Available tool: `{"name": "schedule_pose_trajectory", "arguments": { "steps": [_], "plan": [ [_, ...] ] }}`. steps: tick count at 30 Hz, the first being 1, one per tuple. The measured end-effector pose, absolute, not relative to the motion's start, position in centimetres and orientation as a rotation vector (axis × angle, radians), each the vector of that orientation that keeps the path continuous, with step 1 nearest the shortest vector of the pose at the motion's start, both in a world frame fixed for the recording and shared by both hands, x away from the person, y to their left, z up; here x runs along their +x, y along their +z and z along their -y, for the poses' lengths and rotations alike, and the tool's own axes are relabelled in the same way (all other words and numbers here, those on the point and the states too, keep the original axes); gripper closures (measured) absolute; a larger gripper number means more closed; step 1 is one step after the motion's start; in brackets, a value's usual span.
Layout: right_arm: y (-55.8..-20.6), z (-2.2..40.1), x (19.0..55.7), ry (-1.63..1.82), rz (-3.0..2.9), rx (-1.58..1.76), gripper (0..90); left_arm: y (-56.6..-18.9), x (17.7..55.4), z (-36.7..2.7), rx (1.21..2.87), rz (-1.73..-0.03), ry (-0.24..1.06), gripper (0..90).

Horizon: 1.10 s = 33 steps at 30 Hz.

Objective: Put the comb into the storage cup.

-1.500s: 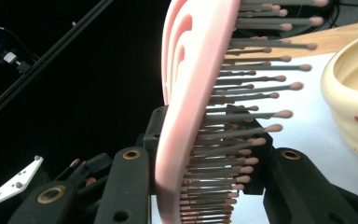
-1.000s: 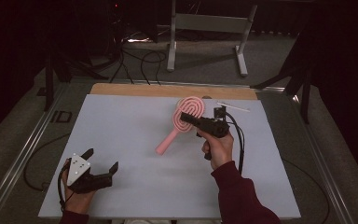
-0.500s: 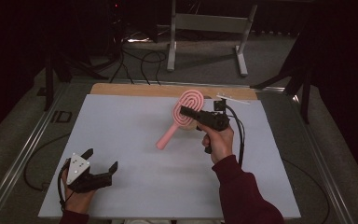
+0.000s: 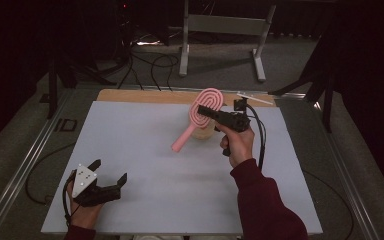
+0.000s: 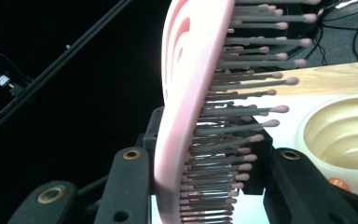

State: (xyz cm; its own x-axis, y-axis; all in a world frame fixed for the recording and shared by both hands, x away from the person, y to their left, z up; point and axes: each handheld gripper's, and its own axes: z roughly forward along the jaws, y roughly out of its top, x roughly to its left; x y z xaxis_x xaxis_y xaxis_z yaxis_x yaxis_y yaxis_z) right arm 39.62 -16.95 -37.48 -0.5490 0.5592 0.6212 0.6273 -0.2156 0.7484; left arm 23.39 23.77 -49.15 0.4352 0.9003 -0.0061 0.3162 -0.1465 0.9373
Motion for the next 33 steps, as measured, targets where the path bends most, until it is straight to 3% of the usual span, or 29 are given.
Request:
{"name": "schedule_pose_trajectory", "arguments": {
  "steps": [33],
  "plan": [
    [-36.4,18.3,41.7,-1.963,1.935,-1.567,64.1,-49.3,23.4,-23.6,1.702,-1.059,0.721,1.7]
  ]
}}
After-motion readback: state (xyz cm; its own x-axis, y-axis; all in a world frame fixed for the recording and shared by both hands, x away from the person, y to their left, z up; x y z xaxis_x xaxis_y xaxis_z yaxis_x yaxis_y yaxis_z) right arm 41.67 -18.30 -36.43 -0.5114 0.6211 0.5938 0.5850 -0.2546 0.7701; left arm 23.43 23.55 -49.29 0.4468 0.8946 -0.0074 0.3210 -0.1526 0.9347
